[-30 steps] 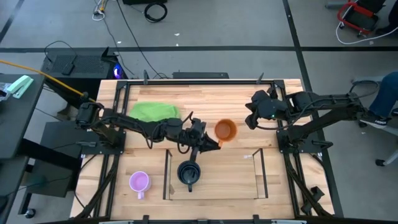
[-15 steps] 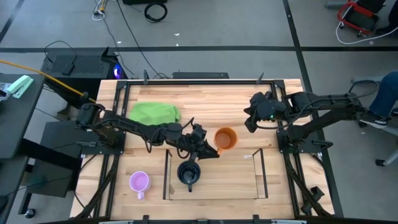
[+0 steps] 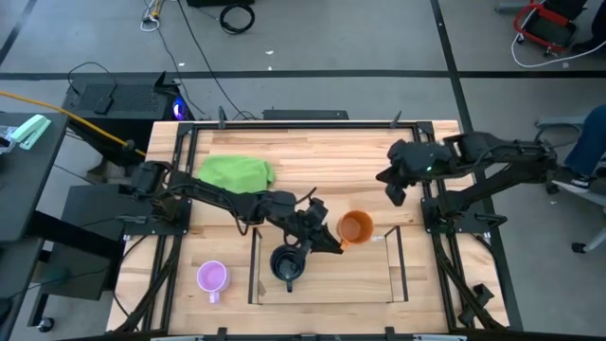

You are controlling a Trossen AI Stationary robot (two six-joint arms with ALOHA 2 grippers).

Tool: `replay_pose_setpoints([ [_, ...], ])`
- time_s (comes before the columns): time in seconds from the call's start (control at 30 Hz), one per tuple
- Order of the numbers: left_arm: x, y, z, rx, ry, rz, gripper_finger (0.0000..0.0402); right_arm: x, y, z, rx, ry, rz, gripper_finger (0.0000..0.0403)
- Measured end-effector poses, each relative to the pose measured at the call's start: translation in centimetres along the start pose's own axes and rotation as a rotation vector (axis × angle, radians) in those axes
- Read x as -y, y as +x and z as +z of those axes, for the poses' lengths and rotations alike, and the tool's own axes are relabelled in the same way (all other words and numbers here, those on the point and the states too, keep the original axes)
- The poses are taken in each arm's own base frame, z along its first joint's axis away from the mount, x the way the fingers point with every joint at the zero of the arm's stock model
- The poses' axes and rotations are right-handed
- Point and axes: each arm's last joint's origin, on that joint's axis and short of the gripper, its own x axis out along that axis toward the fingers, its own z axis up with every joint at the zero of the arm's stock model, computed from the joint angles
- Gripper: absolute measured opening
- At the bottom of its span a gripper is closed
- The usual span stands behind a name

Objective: Stack small to large cups/mugs on shelf
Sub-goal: Put the orange mug on the shelf

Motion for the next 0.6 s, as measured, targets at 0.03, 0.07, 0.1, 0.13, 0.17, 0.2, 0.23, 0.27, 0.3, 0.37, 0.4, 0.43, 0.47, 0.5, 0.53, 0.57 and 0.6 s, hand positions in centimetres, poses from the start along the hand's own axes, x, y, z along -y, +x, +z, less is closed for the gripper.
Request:
replay_pose_setpoints([
  [0.03,-0.1,0.0,-0.1,-0.010,-0.002,0.008,0.0022,0.0,-0.6,0.2,-0.004,0.000,0.009,0.0031],
  [0.07,-0.1,0.0,-0.1,-0.010,0.004,0.014,0.0022,0.1,-1.2,0.3,-0.006,0.002,0.014,0.0034],
  [0.1,-0.1,0.0,0.0,-0.006,0.007,0.014,0.0022,0.1,-1.7,0.5,-0.009,0.004,0.020,0.0038],
  [0.13,-0.2,0.0,0.1,0.000,0.008,0.012,0.0022,0.2,-2.2,0.5,-0.014,0.005,0.024,0.0043],
  [0.17,-0.2,0.0,0.2,0.004,0.012,0.013,0.0022,0.2,-2.5,0.6,-0.019,0.008,0.031,0.0048],
  [0.2,-0.3,-0.1,0.2,0.003,0.012,0.012,0.0022,0.2,-2.8,0.7,-0.023,0.010,0.043,0.0053],
  [0.23,-0.3,-0.1,0.2,-0.002,0.011,0.012,0.0022,0.1,-2.9,0.8,-0.026,0.011,0.057,0.0059],
  [0.27,-0.4,-0.1,0.2,-0.006,0.009,0.016,0.0022,0.0,-2.8,0.9,-0.033,0.011,0.067,0.0066],
  [0.3,-0.6,-0.1,0.1,-0.011,0.006,0.018,0.0022,-0.2,-2.5,0.9,-0.046,0.009,0.076,0.0073],
  [0.37,-0.8,-0.1,0.1,-0.012,0.002,0.018,0.0022,-0.8,-1.9,0.9,-0.074,-0.008,0.078,0.0087],
  [0.4,-1.0,-0.1,0.2,-0.016,-0.011,0.021,0.0022,-1.1,-1.5,0.9,-0.089,-0.019,0.077,0.0095],
  [0.43,-1.1,-0.2,0.2,-0.016,-0.015,0.022,0.0022,-1.5,-1.1,0.9,-0.104,-0.033,0.075,0.0102],
  [0.47,-1.1,-0.2,0.3,-0.013,-0.015,0.023,0.0022,-1.9,-0.6,0.8,-0.119,-0.058,0.074,0.0109],
  [0.5,-1.2,-0.2,0.4,-0.010,-0.014,0.026,0.0022,-2.3,-0.2,0.8,-0.134,-0.084,0.073,0.0115],
  [0.53,-1.3,-0.3,0.5,-0.008,-0.014,0.027,0.0022,-2.7,0.2,0.7,-0.150,-0.102,0.070,0.0121],
  [0.57,-1.4,-0.3,0.5,-0.007,-0.015,0.028,0.0022,-3.1,0.6,0.6,-0.163,-0.115,0.069,0.0126],
  [0.6,-1.6,-0.4,0.6,-0.005,-0.017,0.031,0.0022,-3.4,1.0,0.5,-0.176,-0.130,0.067,0.0130],
])
